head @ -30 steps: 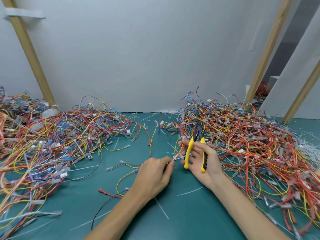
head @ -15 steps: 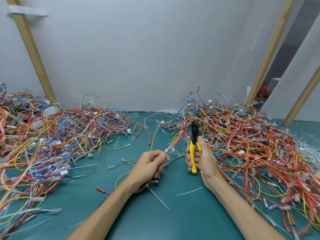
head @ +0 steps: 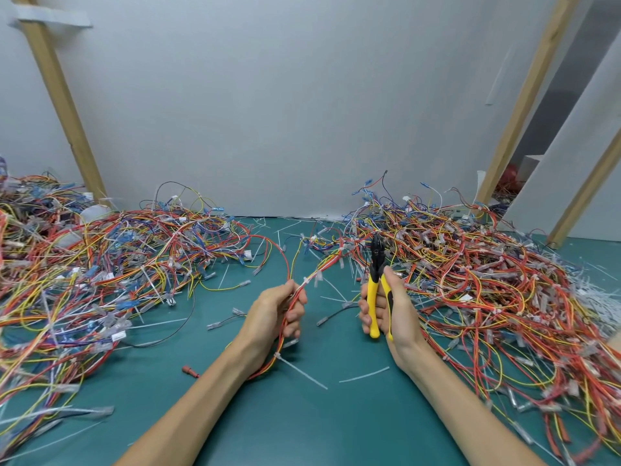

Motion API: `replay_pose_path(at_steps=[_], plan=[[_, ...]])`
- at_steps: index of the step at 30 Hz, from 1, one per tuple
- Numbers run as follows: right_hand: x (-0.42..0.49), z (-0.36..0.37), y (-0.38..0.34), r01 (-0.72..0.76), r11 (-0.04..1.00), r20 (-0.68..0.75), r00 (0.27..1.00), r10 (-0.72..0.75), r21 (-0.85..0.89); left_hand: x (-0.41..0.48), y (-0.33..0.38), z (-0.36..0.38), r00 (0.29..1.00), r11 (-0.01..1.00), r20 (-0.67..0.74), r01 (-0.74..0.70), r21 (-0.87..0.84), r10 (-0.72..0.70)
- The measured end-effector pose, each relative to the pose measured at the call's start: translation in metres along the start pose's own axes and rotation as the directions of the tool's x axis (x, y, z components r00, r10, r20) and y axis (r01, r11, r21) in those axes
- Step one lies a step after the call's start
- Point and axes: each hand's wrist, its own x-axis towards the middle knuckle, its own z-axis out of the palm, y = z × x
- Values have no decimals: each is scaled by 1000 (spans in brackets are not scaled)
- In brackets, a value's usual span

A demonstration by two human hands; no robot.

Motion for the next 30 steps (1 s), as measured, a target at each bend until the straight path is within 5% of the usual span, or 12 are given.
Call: replay_pose_path(at_steps=[14,30], plan=[[2,0,0,-6,1000,-45,999,6,-15,1,-7,-10,983,981,138,-142,136,123],[2,-1,1,-38,999,-56,998,38,16,1,-6,-5,988,982,49,-152,110,147]])
